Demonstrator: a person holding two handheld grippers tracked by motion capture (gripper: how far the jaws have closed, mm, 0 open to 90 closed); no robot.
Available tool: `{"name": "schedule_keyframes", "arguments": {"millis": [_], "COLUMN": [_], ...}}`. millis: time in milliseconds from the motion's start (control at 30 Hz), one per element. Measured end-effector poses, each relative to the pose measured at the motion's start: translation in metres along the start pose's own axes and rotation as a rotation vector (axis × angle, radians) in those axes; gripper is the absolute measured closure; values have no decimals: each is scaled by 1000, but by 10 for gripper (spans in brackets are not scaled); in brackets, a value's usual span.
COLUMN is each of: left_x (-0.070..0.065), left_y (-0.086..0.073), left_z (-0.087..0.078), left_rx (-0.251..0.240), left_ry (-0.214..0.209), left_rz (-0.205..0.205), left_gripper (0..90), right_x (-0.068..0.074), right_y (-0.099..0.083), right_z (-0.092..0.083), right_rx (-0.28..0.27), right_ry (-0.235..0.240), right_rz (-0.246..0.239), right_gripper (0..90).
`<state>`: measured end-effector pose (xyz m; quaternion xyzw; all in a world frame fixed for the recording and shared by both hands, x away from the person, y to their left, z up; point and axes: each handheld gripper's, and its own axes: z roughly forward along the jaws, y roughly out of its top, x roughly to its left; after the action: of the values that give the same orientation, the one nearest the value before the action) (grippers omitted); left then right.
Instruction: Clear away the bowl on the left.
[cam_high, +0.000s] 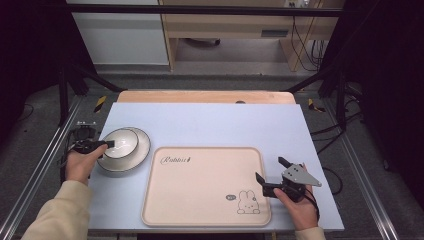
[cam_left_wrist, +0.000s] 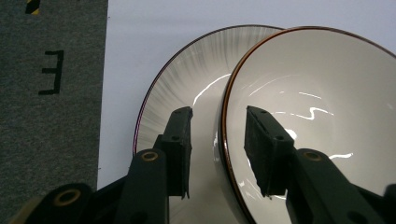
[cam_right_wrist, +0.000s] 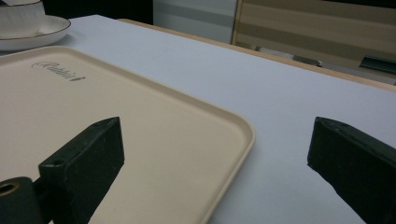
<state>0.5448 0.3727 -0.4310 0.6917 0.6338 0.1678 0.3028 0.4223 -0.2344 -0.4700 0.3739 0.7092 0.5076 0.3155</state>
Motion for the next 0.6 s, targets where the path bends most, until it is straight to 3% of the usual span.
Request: {"name": "schedule_keyframes", "arguments": {"millis": [367, 500, 600], "left_x": [4, 5, 3], "left_y": [0, 0, 0], "left_z": [4, 4, 4], "left_rx": [28, 29, 26], "left_ry": [-4, -40, -30], "left_rz": [-5, -20, -20], "left_gripper": [705, 796, 823], "right_x": [0, 0, 0], "right_y": [0, 0, 0], "right_z": [0, 0, 0], "right_rx": [1, 1, 1], "right_ry": [2, 2, 3], "right_rz": [1, -1, 0], "right_gripper": [42, 42, 42]}}
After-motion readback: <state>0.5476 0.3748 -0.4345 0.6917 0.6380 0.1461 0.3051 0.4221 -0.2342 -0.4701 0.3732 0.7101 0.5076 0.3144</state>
